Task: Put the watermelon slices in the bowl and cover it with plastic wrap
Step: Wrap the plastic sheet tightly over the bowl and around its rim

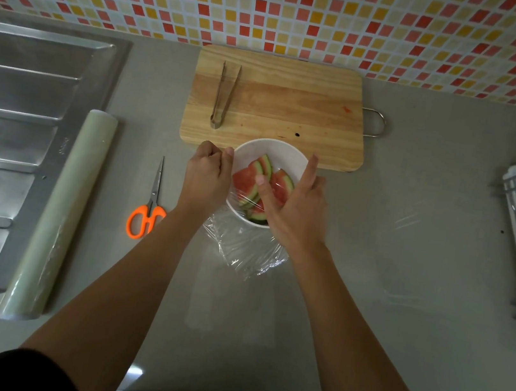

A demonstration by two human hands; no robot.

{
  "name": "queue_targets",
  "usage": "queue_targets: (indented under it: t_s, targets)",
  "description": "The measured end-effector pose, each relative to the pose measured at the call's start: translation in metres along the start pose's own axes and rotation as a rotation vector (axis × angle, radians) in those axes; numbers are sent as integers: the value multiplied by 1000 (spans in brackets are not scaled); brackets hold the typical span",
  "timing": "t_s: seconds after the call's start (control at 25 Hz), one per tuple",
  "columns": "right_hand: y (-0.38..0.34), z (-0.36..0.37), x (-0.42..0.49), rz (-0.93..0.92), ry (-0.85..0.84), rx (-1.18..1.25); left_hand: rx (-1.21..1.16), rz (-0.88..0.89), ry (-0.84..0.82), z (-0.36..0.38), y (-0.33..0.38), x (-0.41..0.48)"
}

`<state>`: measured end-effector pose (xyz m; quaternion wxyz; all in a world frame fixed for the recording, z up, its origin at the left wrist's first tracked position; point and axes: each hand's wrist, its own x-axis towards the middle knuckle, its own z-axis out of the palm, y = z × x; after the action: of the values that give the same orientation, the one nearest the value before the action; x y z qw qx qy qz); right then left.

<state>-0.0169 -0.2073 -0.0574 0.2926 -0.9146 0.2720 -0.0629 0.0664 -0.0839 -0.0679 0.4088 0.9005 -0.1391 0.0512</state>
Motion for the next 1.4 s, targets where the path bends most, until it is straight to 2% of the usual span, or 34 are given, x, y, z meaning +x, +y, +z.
queue_targets:
  t_s: [0.32,0.44,0.6,0.72,0.84,1.04,1.28,1.4]
  targets:
    - [-4,-1,-3,148,36,23,-11,-14,-5,1,0,0]
    - [-1,-6,-5,195,-17,6,-26,-43,-9,0,1,0]
    - [4,-14,-8,285,-113,111,-42,-103,-7,1,0,-1]
    - [6,-17,-15,322,-148,6,-46,-126,13,2,0,-2]
    - [3,-14,-27,290,-126,-62,-15,-130,-40,-1,-2,-2]
    - [-7,-9,-38,332,-139,280,6,-226,-96,-5,4,-5]
    - [-16,-27,-30,203,-5,174,-60,-218,37,-12,18,-6]
    - [-17,-40,-17,179,-8,315,-71,-229,107,-16,30,-5]
